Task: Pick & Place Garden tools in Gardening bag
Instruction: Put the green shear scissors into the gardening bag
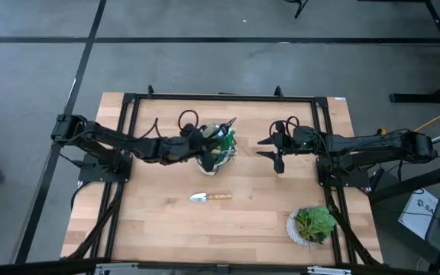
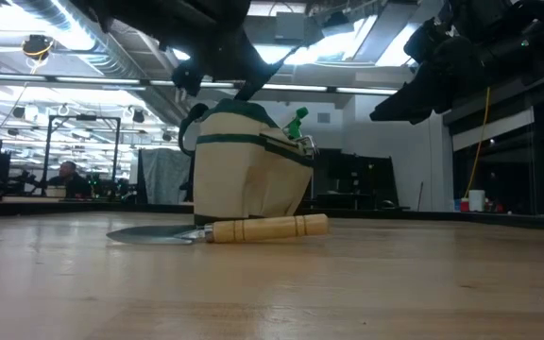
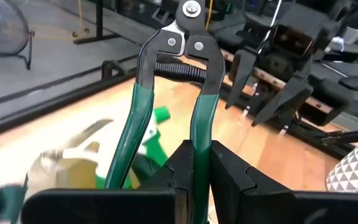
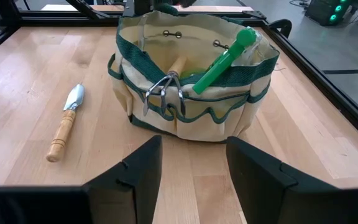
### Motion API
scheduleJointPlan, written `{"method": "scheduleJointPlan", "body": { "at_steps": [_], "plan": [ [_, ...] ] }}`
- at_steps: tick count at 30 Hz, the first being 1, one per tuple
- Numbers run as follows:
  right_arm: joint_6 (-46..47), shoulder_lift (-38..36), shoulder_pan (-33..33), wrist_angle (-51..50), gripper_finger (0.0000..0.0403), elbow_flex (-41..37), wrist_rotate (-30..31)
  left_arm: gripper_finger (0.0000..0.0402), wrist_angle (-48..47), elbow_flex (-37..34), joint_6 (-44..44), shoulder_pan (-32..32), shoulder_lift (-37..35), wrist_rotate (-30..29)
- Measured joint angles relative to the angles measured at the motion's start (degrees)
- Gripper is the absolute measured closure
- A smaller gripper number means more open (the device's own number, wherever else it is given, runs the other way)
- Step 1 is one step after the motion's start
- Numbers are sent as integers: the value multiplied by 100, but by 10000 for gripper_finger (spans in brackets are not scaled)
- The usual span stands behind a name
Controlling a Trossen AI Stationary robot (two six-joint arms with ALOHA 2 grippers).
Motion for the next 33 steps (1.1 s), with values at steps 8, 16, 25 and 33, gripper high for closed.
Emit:
{"method": "scheduleJointPlan", "body": {
  "at_steps": [8, 16, 25, 33],
  "plan": [
    [0, 0, 0, 2, 222, 0, 0, 374, -231, -227, -649, -135, 0, -369],
    [-1, 0, -2, 2, 222, 0, 3, 355, -387, -230, -872, -113, 0, -480],
    [0, 0, -2, 2, 221, 0, 4, 358, -388, -230, -674, -113, 0, -900],
    [-1, 0, 0, 3, 221, 0, 7, 356, -443, -230, -465, -111, 0, -903]
  ]
}}
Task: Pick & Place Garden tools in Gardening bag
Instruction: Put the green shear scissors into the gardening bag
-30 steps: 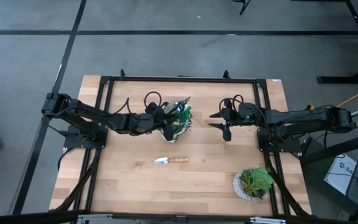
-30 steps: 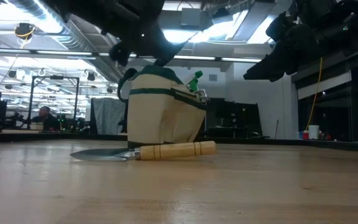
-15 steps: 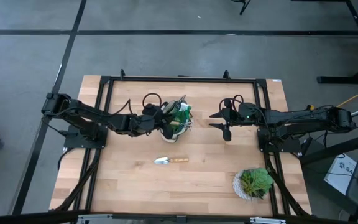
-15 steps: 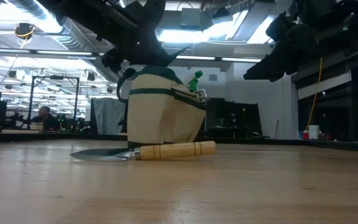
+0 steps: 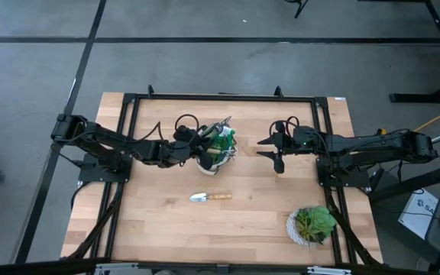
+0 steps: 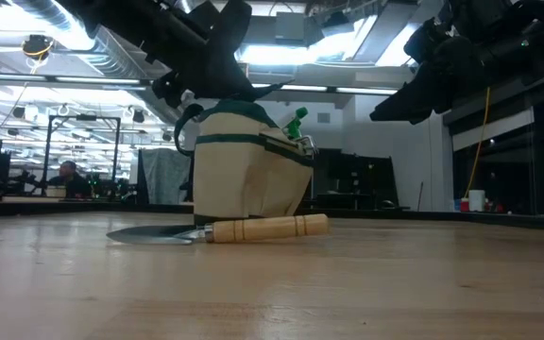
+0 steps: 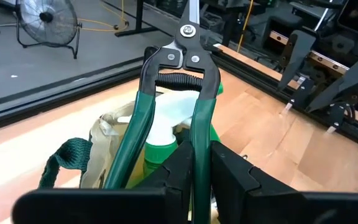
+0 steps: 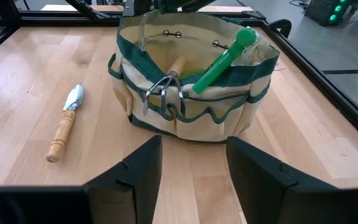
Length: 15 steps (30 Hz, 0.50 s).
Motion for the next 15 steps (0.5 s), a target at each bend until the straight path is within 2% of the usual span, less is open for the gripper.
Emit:
{"method": "scheduleJointPlan", "body": {
  "at_steps": [6, 15],
  "plan": [
    [1, 0, -1, 0, 221, 0, 1, 352, -2, 0, -181, 23, 0, -40],
    [-1, 0, 0, 1, 221, 0, 22, 346, -67, 0, -1155, 144, 0, 22]
  ]
}}
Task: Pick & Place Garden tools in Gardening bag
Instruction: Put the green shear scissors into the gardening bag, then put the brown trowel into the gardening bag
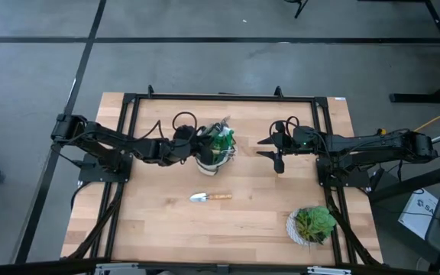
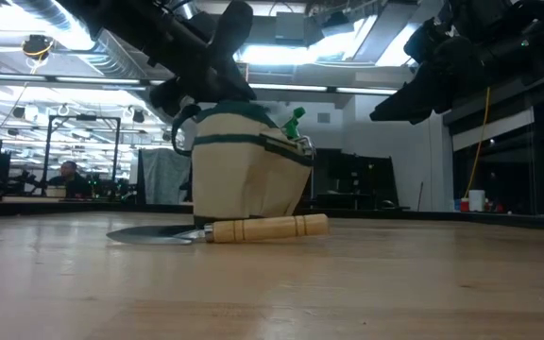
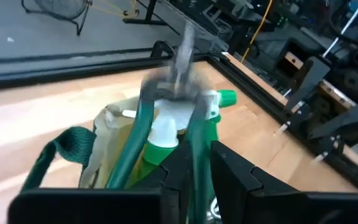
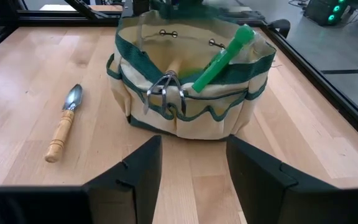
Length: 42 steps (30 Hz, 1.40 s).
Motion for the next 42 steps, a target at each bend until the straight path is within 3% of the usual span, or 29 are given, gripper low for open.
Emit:
{"method": "scheduleJointPlan", "body": {
  "at_steps": [5, 13, 17, 24, 37, 42],
  "plan": [
    [2, 0, -1, 0, 221, 0, 0, 333, -1, 0, -481, 73, 0, -2],
    [2, 0, -1, 0, 221, 0, -2, 305, -1, 0, -221, 81, 0, -1],
    [0, 0, -2, 0, 221, 0, -4, 290, 2, 0, 174, 70, 0, 40],
    [2, 0, -2, 0, 222, -1, -4, 272, 327, 0, 1034, 69, -2, 744],
    [2, 0, -2, 0, 222, 0, -9, 268, 1125, 0, 2893, -228, -4, 1965],
    [2, 0, 0, 0, 222, 0, -24, 269, 1133, 0, 3283, -435, -4, 2111]
  ]
}}
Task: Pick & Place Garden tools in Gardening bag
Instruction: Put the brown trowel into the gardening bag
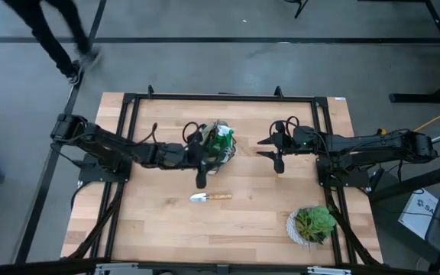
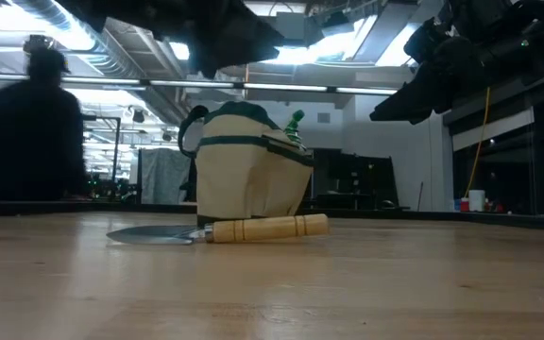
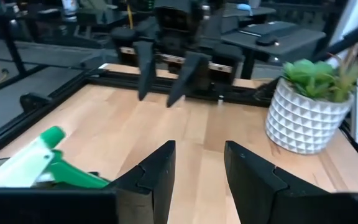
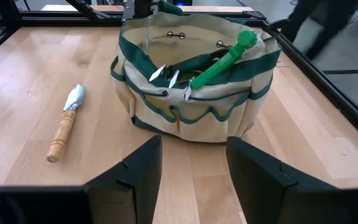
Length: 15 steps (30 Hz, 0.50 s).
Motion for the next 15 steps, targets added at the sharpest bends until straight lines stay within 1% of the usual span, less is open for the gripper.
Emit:
{"method": "scheduleJointPlan", "body": {
  "at_steps": [4, 11, 15],
  "plan": [
    [-1, 0, -1, 0, 222, 0, -7, 269, 0, 0, 146, -162, 0, 14],
    [0, 0, 0, 0, 222, 0, -5, 270, 0, 0, 144, -394, 0, 545],
    [-1, 0, -1, 0, 222, 0, -3, 269, 3, 0, 17, -530, 0, 578]
  ]
}}
